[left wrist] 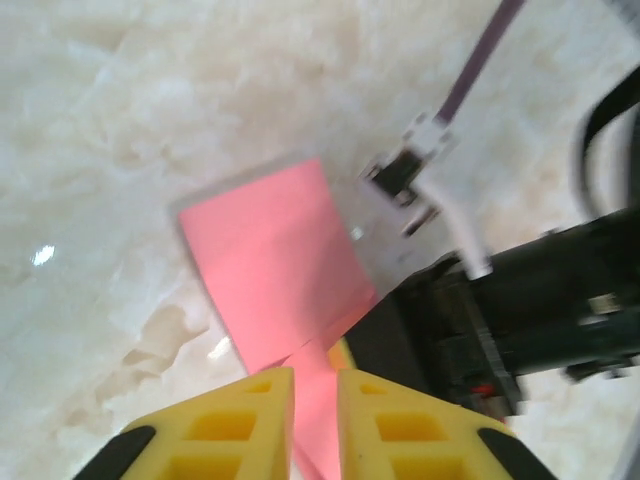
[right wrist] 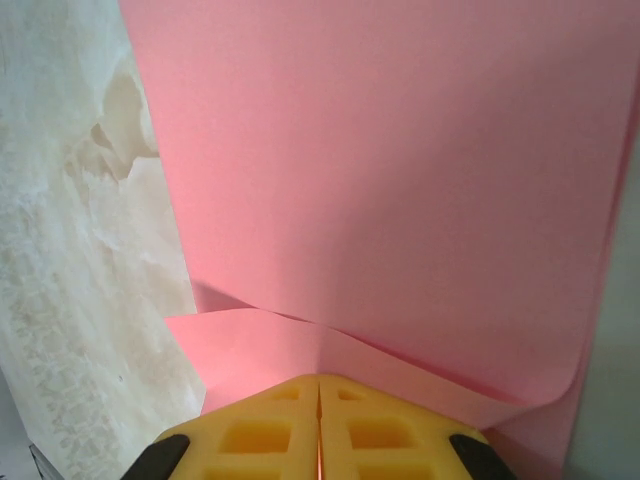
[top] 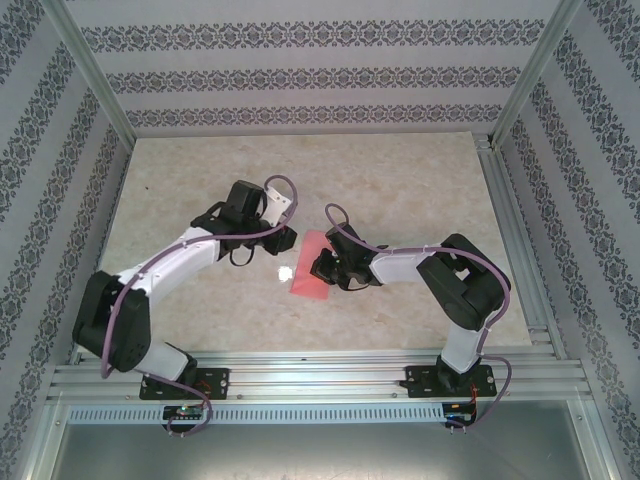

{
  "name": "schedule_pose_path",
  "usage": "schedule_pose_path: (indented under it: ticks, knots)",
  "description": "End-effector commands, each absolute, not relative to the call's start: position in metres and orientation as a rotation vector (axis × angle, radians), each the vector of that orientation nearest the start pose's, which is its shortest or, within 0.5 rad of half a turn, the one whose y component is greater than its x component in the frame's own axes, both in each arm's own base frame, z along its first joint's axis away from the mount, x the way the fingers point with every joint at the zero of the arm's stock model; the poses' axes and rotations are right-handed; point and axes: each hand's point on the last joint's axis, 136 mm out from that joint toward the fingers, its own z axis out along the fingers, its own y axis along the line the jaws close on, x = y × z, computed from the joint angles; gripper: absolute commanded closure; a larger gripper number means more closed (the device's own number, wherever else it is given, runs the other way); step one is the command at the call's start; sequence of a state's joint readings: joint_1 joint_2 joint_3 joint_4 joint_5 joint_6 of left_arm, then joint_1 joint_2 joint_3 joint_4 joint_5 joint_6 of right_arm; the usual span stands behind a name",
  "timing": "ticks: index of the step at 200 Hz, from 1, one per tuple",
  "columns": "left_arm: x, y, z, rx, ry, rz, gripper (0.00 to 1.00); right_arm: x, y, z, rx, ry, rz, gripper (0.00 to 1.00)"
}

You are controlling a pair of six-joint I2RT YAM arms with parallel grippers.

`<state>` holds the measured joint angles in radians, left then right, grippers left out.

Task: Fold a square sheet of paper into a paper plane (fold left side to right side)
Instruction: Fold the triangle a second time at the center of the table.

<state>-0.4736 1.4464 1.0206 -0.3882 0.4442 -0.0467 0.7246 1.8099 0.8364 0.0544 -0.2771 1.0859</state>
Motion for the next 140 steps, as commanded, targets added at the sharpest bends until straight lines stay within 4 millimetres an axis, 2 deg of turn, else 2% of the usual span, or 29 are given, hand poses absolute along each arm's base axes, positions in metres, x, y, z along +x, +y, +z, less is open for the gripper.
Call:
schedule_pose_path:
  ticks: [1,28,67,140]
  knots:
    - [0.281,-0.252,0.144,0.697,2.391,-0.981,0.85,0.253,0.279,-0.037,0.408,2.910,0.747,0.92]
    - [0.262,-0.268,0.131,0.661,2.388,-1.129,0.90,0.253,0.279,-0.036,0.405,2.906,0.748,0.92]
    - [0.262,-0.274,0.099,0.564,2.510,-1.154,0.97,0.253,0.279,-0.035,0.399,2.910,0.744,0.92]
    - [0.251,-0.284,0.056,0.516,2.683,-1.218,0.98,0.253,0.280,-0.036,0.392,2.913,0.743,0.92]
